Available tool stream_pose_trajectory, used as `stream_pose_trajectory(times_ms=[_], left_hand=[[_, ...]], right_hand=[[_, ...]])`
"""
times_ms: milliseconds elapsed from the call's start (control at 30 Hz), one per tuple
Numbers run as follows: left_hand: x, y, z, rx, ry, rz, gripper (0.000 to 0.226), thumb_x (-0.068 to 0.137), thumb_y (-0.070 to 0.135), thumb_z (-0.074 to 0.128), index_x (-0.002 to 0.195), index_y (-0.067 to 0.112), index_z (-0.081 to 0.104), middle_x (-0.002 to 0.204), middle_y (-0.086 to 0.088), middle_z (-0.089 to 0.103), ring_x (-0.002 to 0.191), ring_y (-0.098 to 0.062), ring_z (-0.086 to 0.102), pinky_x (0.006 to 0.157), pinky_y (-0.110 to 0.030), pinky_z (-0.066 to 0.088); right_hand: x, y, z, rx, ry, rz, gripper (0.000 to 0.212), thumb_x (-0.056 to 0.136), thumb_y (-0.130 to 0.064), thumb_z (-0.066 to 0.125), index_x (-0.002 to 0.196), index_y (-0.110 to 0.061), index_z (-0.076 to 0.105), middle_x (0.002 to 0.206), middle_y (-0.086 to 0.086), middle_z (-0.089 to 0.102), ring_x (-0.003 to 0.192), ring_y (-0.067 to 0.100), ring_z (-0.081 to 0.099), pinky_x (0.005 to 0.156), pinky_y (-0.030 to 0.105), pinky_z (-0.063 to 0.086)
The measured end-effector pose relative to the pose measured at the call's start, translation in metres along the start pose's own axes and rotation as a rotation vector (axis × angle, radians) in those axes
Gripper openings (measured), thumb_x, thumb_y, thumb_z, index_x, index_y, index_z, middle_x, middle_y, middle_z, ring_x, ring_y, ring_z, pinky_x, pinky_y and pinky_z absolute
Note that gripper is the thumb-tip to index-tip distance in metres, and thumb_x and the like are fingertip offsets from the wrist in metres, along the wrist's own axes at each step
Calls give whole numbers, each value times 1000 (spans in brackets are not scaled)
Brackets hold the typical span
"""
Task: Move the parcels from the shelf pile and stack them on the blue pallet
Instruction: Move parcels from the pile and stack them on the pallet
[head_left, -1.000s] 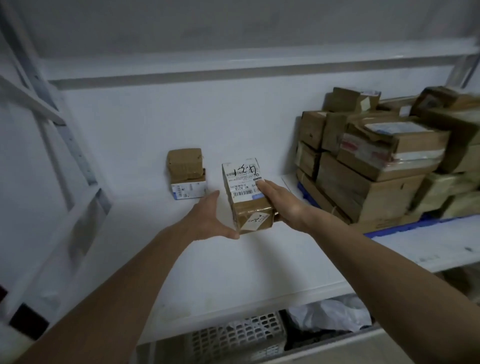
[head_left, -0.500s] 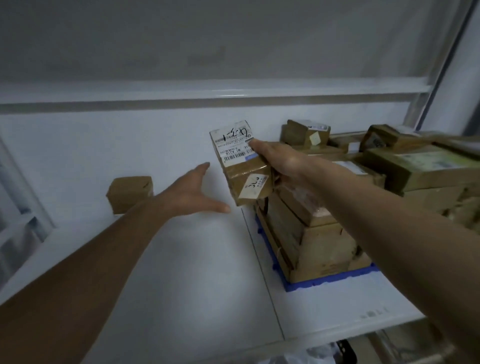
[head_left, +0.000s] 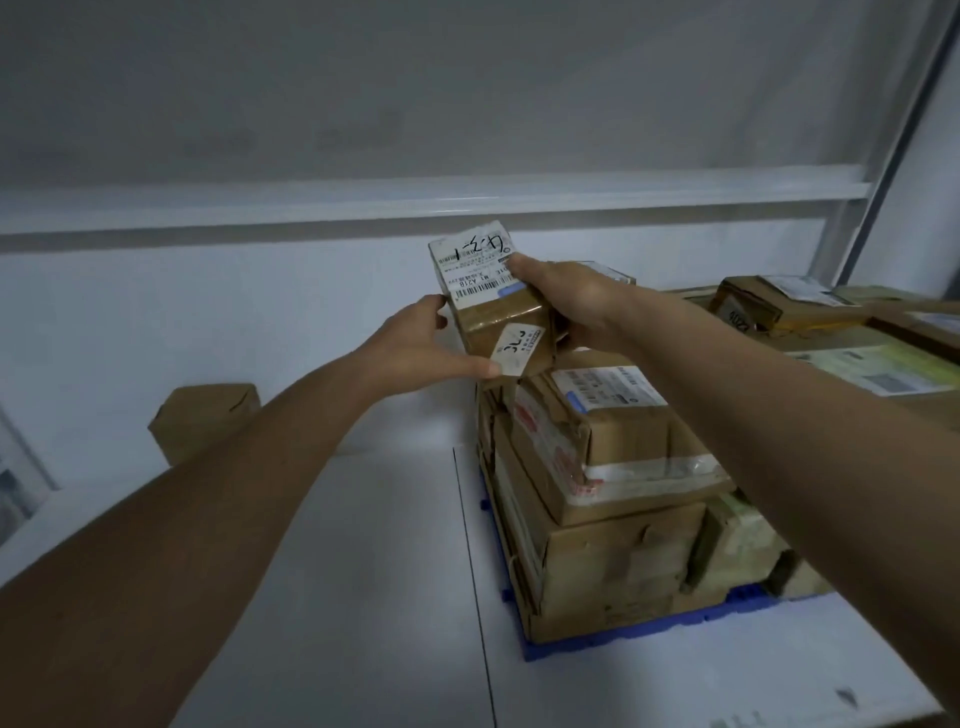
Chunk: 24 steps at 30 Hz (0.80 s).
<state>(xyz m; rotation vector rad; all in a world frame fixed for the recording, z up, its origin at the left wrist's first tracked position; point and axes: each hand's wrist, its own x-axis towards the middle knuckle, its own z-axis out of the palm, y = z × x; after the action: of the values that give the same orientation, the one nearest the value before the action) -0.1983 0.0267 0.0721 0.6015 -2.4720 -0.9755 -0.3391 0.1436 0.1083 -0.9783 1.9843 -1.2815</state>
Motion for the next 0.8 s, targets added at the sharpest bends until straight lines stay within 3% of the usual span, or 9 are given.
stream_pose_trajectory(times_ms=[67, 133, 200, 300, 467, 600, 667, 733, 800], left_hand=[[11, 7, 3, -92, -32, 35, 66, 66, 30, 86, 125, 32, 55, 117, 13, 65, 110, -9, 60, 89, -25, 51], [25, 14, 6, -183, -65, 60, 42, 72, 30, 82, 107, 40, 62, 97, 19, 71, 92, -2, 67, 72, -19, 55], [40, 17, 8, -309, -75, 19, 37, 76, 43, 76, 110, 40, 60, 98, 12, 73, 91, -10, 69, 76, -33, 57], [65, 16, 11, -536, -65, -130, 50, 84, 57, 61, 126, 33, 50, 106, -1, 71, 96, -23, 69, 82, -49, 56], [105, 9, 15, -586, 13, -303, 31, 94, 44, 51, 119, 25, 50, 91, -5, 69, 84, -26, 67, 71, -46, 56], [132, 5, 18, -564, 28, -395, 22, 94, 42, 48, 98, 21, 56, 78, -6, 65, 75, -25, 63, 61, -36, 52], [143, 4, 20, -560, 22, -443, 21, 95, 40, 45, 90, 21, 54, 72, -6, 64, 73, -25, 62, 60, -36, 50], [154, 6, 22, -534, 25, -478, 21, 96, 38, 42, 87, 21, 52, 59, -3, 66, 69, -23, 61, 57, -35, 50], [163, 7, 24, -483, 42, -493, 23, 97, 37, 39, 85, 21, 51, 43, 1, 61, 62, -21, 61, 51, -31, 50]], right_hand=[[9, -2, -5, -37, 7, 10, 51, 93, -57, 39, 110, -13, 61, 99, 13, 70, 91, 29, 67, 81, 44, 55], [19, -2, -9, -40, 18, 16, 50, 93, -56, 40, 109, -14, 61, 100, 13, 69, 91, 30, 67, 82, 43, 55], [30, -2, -12, 4, 34, 28, 47, 94, -55, 40, 105, -15, 61, 97, 13, 70, 88, 28, 68, 76, 39, 57], [45, -3, -19, 24, 51, 59, 46, 94, -55, 40, 101, -14, 59, 92, 14, 71, 88, 29, 69, 76, 39, 57], [70, -3, -22, -69, 128, 61, 42, 98, -47, 39, 103, -9, 58, 92, 16, 69, 85, 30, 68, 77, 39, 57], [88, -1, -31, -450, 383, -156, 31, 99, -20, 41, 96, 3, 62, 90, 17, 63, 80, 26, 55, 69, 30, 43], [93, 2, -42, -686, 451, -214, 29, 94, -10, 43, 104, 8, 63, 108, 19, 65, 95, 30, 59, 81, 34, 49], [98, 8, -50, -861, 458, -227, 33, 95, -13, 41, 111, 7, 63, 117, 20, 63, 106, 34, 57, 90, 38, 48], [104, 15, -56, -996, 434, -216, 37, 98, -19, 37, 110, 6, 62, 118, 22, 61, 106, 36, 55, 88, 38, 44]])
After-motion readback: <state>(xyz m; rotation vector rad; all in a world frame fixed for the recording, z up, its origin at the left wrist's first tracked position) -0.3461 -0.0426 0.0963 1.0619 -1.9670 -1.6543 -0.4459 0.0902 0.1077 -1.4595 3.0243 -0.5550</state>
